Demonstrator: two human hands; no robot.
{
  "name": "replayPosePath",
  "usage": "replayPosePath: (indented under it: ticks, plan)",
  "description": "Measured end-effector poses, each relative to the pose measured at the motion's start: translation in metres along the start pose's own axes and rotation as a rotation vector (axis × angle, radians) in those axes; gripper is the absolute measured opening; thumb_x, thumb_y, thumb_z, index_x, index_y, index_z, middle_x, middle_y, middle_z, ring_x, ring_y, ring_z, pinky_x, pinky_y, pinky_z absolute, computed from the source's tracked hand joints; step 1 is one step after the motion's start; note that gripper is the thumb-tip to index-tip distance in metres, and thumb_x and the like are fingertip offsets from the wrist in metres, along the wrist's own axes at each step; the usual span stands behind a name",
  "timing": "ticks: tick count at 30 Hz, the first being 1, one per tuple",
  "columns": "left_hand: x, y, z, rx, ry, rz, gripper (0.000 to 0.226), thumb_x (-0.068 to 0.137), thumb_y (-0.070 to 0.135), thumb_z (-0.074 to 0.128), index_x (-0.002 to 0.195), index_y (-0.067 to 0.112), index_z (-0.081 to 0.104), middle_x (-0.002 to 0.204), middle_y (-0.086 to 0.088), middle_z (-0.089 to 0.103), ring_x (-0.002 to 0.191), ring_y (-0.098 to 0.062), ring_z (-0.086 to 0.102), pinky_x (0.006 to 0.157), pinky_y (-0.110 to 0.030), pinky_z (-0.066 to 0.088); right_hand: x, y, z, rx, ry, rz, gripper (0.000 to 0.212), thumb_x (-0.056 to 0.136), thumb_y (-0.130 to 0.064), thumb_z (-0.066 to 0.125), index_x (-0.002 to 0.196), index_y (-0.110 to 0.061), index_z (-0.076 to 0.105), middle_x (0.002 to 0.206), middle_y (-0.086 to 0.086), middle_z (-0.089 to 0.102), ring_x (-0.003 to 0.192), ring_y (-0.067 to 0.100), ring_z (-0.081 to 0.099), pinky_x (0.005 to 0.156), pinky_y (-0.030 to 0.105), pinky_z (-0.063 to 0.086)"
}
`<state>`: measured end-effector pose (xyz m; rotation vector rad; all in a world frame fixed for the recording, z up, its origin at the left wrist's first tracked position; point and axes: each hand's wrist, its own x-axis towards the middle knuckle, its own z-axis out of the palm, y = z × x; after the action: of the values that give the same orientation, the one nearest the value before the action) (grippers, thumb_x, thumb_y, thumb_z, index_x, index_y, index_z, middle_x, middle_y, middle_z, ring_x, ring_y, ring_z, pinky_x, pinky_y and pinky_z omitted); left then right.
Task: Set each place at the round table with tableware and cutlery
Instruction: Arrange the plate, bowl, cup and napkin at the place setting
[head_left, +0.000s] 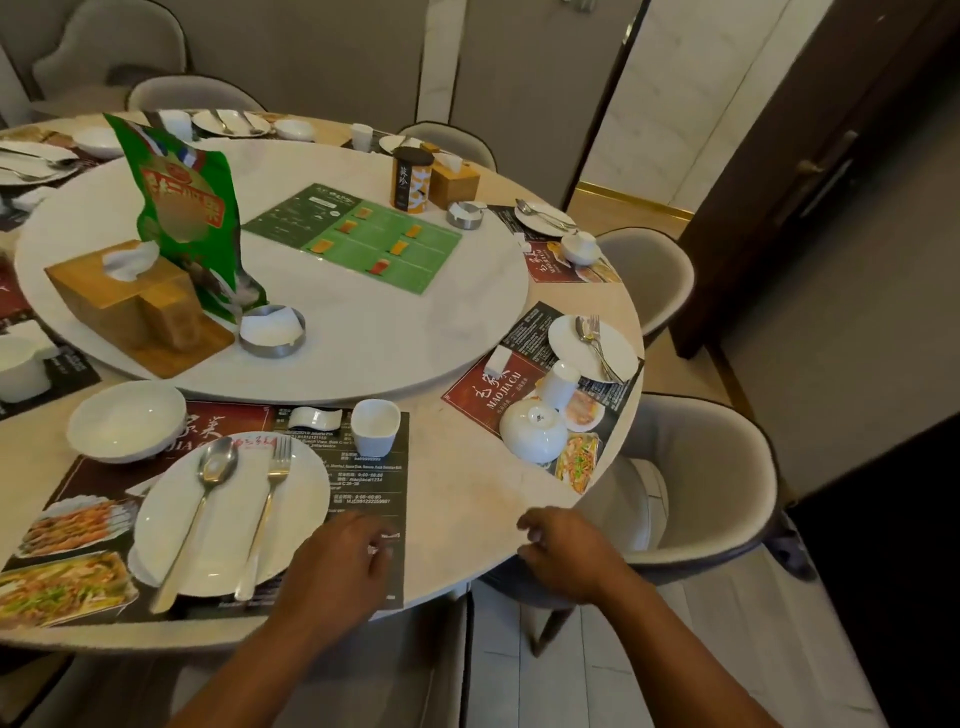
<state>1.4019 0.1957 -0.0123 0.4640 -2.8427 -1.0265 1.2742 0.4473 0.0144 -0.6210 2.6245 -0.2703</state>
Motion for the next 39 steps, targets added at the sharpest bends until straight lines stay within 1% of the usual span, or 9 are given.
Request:
replayPosePath:
  ticks: [5, 7, 11, 17, 20, 25, 31, 36, 39]
  plan:
    - [0.038, 0.045, 0.040, 0.044, 0.017, -0.038, 0.031, 0.086, 0.032, 0.068, 0.115, 0.037, 0.063, 0.111, 0.014, 0.063, 0.090, -0.005, 0.059, 0.078, -0.016, 0.047, 0.062, 0.055, -0.026, 0.035, 0.211, -0.106, 0.049, 0.091, -0.036, 0.065, 0.136, -0.024, 0.051, 0.137, 0.003, 0.052, 0.124, 0.023, 0.051, 0.102, 0.037, 0.046]
    - [0.057, 0.065, 0.057, 0.044, 0.047, -0.085, 0.033, 0.086, 0.031, 0.067, 0.117, 0.038, 0.060, 0.110, 0.013, 0.060, 0.089, -0.005, 0.057, 0.079, -0.020, 0.048, 0.087, 0.076, -0.032, 0.040, 0.247, -0.152, 0.060, 0.088, -0.038, 0.068, 0.142, -0.024, 0.046, 0.147, 0.006, 0.043, 0.131, 0.026, 0.044, 0.106, 0.040, 0.043]
    - [0.085, 0.108, 0.083, 0.071, 0.048, -0.170, 0.039, 0.088, 0.031, 0.065, 0.126, 0.035, 0.055, 0.124, 0.008, 0.054, 0.107, -0.014, 0.058, 0.091, -0.032, 0.051, 0.121, 0.109, -0.039, 0.057, 0.198, -0.210, 0.082, 0.081, -0.047, 0.075, 0.149, -0.029, 0.033, 0.158, 0.005, 0.029, 0.142, 0.029, 0.033, 0.112, 0.045, 0.037]
    - [0.117, 0.151, 0.110, 0.141, 0.038, -0.244, 0.053, 0.090, 0.032, 0.063, 0.139, 0.035, 0.043, 0.140, 0.007, 0.046, 0.118, -0.015, 0.054, 0.097, -0.032, 0.049, 0.157, 0.131, -0.043, -0.013, 0.066, -0.316, 0.095, 0.076, -0.062, 0.072, 0.152, -0.034, 0.021, 0.164, 0.005, 0.008, 0.148, 0.033, 0.021, 0.117, 0.050, 0.033]
    - [0.132, 0.158, 0.124, 0.167, 0.023, -0.266, 0.059, 0.090, 0.032, 0.065, 0.142, 0.037, 0.038, 0.145, 0.007, 0.042, 0.123, -0.015, 0.051, 0.100, -0.032, 0.049, 0.170, 0.131, -0.042, 0.017, 0.014, -0.336, 0.097, 0.078, -0.062, 0.071, 0.153, -0.036, 0.016, 0.165, 0.002, 0.001, 0.150, 0.032, 0.017, 0.119, 0.048, 0.028]
    - [0.161, 0.149, 0.142, 0.130, -0.007, -0.258, 0.069, 0.088, 0.026, 0.069, 0.145, 0.038, 0.032, 0.152, 0.010, 0.035, 0.130, -0.016, 0.046, 0.101, -0.031, 0.046, 0.183, 0.128, -0.041, 0.027, -0.002, -0.335, 0.100, 0.074, -0.063, 0.074, 0.151, -0.036, 0.016, 0.165, 0.003, 0.006, 0.148, 0.031, 0.020, 0.117, 0.045, 0.031]
    - [0.185, 0.136, 0.154, 0.091, -0.069, -0.217, 0.077, 0.087, 0.016, 0.066, 0.149, 0.040, 0.026, 0.158, 0.010, 0.025, 0.142, -0.014, 0.030, 0.113, -0.029, 0.030, 0.190, 0.132, -0.027, -0.001, 0.086, -0.380, 0.089, 0.076, -0.068, 0.065, 0.147, -0.037, 0.022, 0.162, 0.005, 0.018, 0.145, 0.031, 0.025, 0.117, 0.046, 0.031]
    - [0.188, 0.133, 0.161, 0.027, -0.074, -0.202, 0.073, 0.087, 0.017, 0.066, 0.146, 0.040, 0.031, 0.155, 0.010, 0.032, 0.140, -0.012, 0.033, 0.116, -0.028, 0.027, 0.191, 0.138, -0.029, 0.036, 0.088, -0.428, 0.084, 0.074, -0.070, 0.062, 0.142, -0.038, 0.024, 0.159, 0.006, 0.026, 0.141, 0.030, 0.031, 0.114, 0.045, 0.034]
    - [0.188, 0.133, 0.161, -0.066, -0.035, -0.189, 0.066, 0.087, 0.029, 0.068, 0.142, 0.043, 0.034, 0.149, 0.012, 0.041, 0.135, -0.009, 0.040, 0.114, -0.035, 0.036, 0.191, 0.138, -0.041, 0.127, 0.098, -0.478, 0.084, 0.072, -0.074, 0.060, 0.141, -0.032, 0.035, 0.147, 0.002, 0.042, 0.128, 0.025, 0.045, 0.105, 0.040, 0.043]
